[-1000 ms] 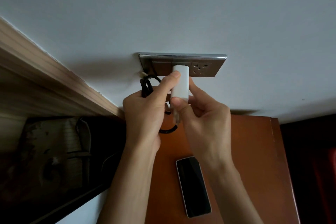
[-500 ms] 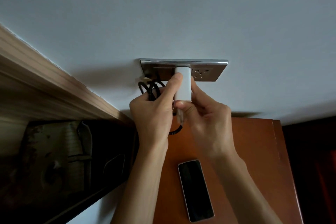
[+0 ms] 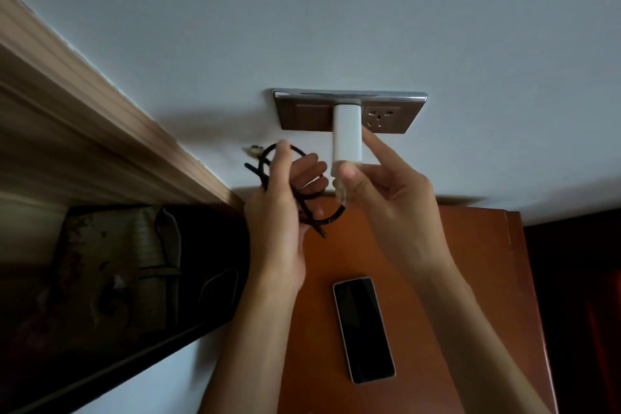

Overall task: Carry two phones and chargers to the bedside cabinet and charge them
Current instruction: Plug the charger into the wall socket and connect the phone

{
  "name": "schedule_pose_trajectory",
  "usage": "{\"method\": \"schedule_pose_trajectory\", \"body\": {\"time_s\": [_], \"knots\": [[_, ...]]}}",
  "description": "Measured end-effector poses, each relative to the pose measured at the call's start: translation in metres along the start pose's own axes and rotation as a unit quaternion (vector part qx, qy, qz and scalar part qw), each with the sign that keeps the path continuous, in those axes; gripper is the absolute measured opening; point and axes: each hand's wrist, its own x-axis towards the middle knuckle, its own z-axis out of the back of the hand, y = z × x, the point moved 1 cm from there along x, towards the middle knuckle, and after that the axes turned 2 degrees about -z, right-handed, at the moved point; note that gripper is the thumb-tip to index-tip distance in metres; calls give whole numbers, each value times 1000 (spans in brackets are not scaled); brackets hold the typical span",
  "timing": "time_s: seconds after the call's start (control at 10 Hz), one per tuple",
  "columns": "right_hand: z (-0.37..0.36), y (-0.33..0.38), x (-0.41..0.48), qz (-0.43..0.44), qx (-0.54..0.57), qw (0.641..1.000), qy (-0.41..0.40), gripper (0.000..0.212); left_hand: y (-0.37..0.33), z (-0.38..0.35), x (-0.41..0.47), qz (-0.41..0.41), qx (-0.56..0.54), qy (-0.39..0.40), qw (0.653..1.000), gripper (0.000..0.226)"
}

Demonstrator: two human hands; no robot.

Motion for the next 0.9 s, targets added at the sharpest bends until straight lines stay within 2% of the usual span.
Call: {"method": "schedule_pose_trajectory", "body": {"time_s": [0.1,0.2,0.3,0.5,0.6,0.8,0.9], "knots": [[-3,-23,-20,-32,-41,999,6,47,38,56,21,28,-24,-48,998,46],[-7,-55,-49,-76,-63,995,15,32,58,82,17,57,-34,-58,996,58],[-12,-85,-81,-122,-94,986,61,28,85,114,10,70,-15,-75,995,55],[-28,-125,-141,-163,-135,966,152,63,127,158,-15,120,8,-77,990,43],[-32,-138,-170,-177,-125,959,182,71,144,176,-32,129,62,-80,986,36],[-39,-160,-225,-205,-108,956,179,68,173,202,-73,141,155,-88,974,34],[-36,-167,-243,-238,-99,948,185,68,185,209,-84,136,196,-97,966,18]]}}
